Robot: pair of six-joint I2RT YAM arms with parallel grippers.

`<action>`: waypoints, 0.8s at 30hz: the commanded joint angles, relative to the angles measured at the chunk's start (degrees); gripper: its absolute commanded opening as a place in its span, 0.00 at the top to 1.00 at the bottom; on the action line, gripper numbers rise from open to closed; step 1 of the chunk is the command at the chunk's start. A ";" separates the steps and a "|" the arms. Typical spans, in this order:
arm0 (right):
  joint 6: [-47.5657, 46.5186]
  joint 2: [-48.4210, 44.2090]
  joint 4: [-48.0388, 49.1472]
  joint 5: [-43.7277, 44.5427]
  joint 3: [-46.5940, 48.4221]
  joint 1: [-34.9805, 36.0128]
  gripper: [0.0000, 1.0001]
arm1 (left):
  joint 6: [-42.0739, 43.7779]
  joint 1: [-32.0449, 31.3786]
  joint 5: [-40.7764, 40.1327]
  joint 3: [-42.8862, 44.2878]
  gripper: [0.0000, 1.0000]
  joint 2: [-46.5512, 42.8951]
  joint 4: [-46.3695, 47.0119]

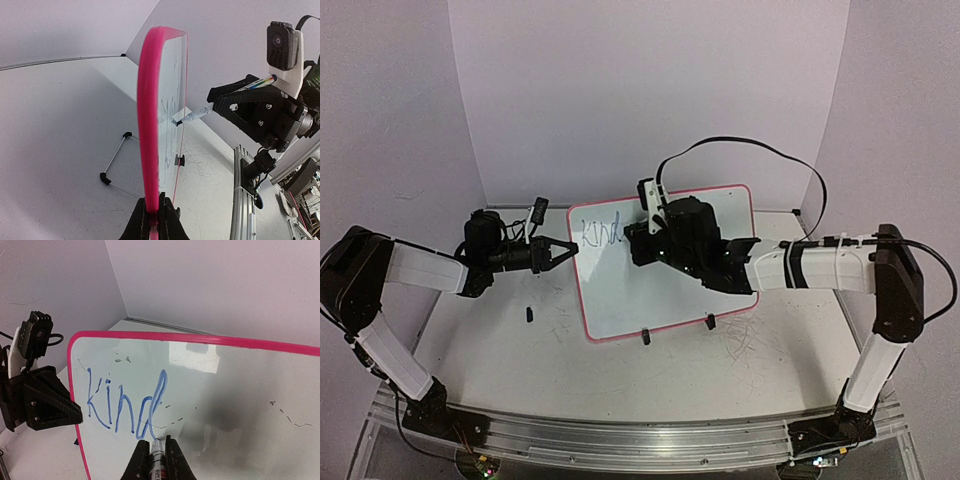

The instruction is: Write a sentence on the whiteboard

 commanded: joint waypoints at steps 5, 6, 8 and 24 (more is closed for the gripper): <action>-0.82 -5.56 -0.52 -3.09 0.70 -0.90 1.00 | 3.04 -0.88 2.90 2.26 1.00 -0.58 0.73; -0.98 -5.40 -0.07 -3.36 0.66 -1.19 1.00 | 3.08 -0.90 2.86 2.27 1.00 -0.61 0.72; -1.15 -4.42 0.25 -3.93 1.15 -1.76 1.00 | 3.12 -0.90 2.92 2.39 1.00 -0.47 0.69; -3.50 -0.30 0.35 -1.81 6.17 -2.02 1.00 | 3.17 -0.91 2.76 2.26 1.00 -0.68 0.45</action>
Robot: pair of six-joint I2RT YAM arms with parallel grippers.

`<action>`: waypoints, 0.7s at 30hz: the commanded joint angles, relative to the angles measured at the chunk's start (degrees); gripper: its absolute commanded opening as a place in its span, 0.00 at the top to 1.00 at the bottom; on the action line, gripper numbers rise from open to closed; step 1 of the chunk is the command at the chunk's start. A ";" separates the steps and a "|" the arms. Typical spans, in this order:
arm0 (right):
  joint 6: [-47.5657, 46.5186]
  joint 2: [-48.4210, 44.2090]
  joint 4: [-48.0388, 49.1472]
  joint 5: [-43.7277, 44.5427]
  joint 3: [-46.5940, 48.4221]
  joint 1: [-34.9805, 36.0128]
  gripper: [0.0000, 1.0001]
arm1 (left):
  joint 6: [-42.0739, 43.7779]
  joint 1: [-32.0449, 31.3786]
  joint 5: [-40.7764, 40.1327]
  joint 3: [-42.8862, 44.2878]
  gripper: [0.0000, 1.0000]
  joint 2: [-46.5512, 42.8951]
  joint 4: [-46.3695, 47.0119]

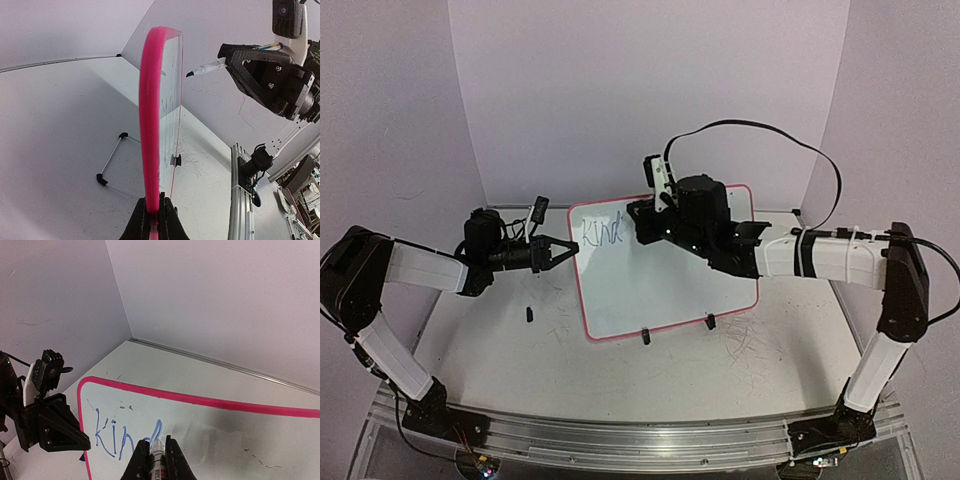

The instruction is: Write a sentence on the whiteboard

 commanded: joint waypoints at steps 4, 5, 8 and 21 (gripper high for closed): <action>-0.68 1.64 1.25 1.67 1.71 0.04 1.00 | 3.12 -0.86 1.60 1.95 1.00 -0.55 0.44; -0.72 1.72 1.25 2.09 1.68 0.01 1.00 | 3.12 -0.86 1.61 1.95 1.00 -0.55 0.44; -0.77 2.22 1.25 2.66 1.73 -0.10 1.00 | 3.12 -0.89 1.68 1.92 1.00 -0.62 0.40; -0.23 1.44 0.87 3.65 -0.96 -0.02 1.00 | 3.21 -0.88 1.65 1.77 1.00 -0.80 0.44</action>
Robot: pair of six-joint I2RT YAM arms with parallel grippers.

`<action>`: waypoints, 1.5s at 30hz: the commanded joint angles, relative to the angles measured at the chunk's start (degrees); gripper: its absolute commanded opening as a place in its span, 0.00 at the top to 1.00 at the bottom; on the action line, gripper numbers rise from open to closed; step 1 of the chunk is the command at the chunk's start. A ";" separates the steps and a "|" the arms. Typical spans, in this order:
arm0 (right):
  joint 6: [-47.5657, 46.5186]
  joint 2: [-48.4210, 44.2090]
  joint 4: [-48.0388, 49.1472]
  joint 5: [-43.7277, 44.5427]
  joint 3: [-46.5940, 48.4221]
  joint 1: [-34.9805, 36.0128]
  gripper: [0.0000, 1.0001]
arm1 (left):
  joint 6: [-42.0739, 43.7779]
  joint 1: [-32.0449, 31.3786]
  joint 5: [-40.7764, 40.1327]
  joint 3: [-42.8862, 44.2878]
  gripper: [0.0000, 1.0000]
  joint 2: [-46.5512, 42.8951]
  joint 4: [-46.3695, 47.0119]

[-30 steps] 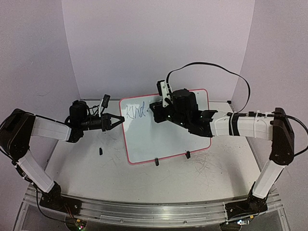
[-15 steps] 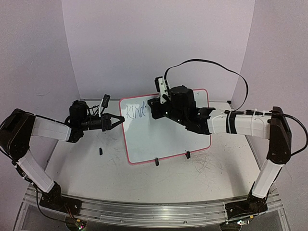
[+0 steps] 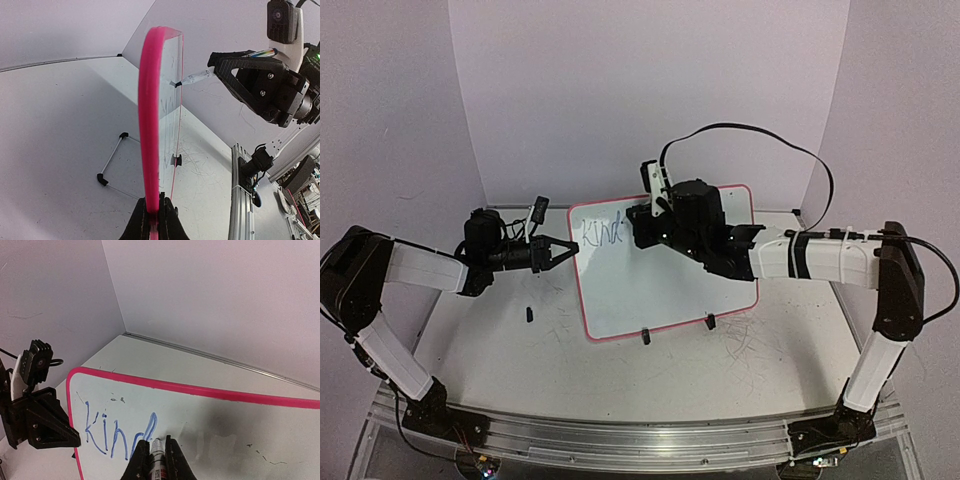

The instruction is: Write a sentence on the whiteboard

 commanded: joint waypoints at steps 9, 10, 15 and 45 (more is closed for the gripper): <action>2.18 -1.73 0.71 1.37 -4.43 0.60 1.00 | 3.12 -0.88 1.79 1.68 1.00 -0.98 0.46; 2.41 -1.83 0.72 1.35 -4.76 0.66 1.00 | 3.12 -0.86 1.76 1.69 1.00 -1.02 0.46; 3.19 -2.00 0.73 1.19 -5.53 0.98 1.00 | 3.04 -0.94 1.82 1.60 1.00 -1.15 0.37; 2.15 -1.81 0.74 4.12 -1.25 -1.25 1.00 | 3.38 -0.89 1.73 1.61 1.00 -0.93 0.32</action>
